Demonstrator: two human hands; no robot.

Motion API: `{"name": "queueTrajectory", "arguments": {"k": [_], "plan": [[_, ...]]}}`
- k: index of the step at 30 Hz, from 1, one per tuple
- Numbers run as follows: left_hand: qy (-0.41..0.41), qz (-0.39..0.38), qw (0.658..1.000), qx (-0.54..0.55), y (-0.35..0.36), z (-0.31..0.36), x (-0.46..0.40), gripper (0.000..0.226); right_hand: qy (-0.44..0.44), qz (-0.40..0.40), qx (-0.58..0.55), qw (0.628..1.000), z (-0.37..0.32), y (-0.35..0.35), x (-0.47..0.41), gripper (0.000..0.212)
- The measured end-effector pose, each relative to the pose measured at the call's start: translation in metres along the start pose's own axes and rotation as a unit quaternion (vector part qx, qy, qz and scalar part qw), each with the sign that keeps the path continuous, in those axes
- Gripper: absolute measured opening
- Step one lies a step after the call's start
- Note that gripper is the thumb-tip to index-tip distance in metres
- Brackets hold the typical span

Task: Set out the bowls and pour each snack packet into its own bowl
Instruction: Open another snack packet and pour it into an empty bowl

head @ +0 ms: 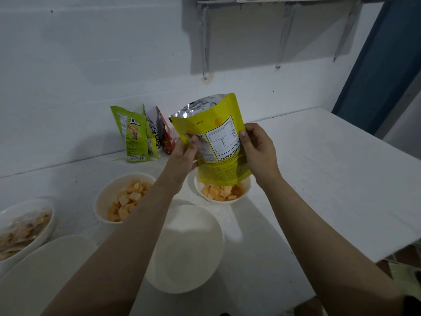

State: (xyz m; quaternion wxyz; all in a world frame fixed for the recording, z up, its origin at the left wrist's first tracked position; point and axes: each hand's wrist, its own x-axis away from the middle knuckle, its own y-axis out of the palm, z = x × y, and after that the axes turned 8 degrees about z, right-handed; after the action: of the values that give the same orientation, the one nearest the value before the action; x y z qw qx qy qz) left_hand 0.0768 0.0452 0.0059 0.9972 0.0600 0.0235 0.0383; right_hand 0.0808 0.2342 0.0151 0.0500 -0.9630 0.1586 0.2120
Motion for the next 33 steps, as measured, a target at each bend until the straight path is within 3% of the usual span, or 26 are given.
{"name": "queueTrajectory", "arguments": {"k": [3,8,13,18,25,33], "plan": [[0.014,-0.004,1.000,0.003,0.001,0.003,0.000,0.048,-0.001,-0.002,-0.010,1.000,0.000,0.001,0.000,0.012],[0.036,-0.017,0.999,0.003,0.003,0.014,-0.002,0.025,-0.008,-0.003,-0.022,1.000,-0.007,0.001,-0.004,0.014],[0.073,-0.034,0.997,0.002,0.006,0.029,0.002,0.036,-0.024,-0.004,-0.034,0.999,-0.018,-0.001,-0.007,0.014],[0.100,-0.042,0.994,-0.013,0.004,0.030,0.003,0.033,-0.031,-0.013,-0.037,0.999,-0.018,0.000,-0.007,0.011],[0.162,-0.077,0.984,-0.009,0.016,0.027,0.013,0.066,0.004,-0.011,-0.032,0.999,-0.005,0.000,0.002,0.011],[0.203,-0.061,0.977,0.002,0.017,0.031,0.012,0.078,0.014,-0.009,-0.021,1.000,-0.007,-0.007,0.003,0.013]]}}
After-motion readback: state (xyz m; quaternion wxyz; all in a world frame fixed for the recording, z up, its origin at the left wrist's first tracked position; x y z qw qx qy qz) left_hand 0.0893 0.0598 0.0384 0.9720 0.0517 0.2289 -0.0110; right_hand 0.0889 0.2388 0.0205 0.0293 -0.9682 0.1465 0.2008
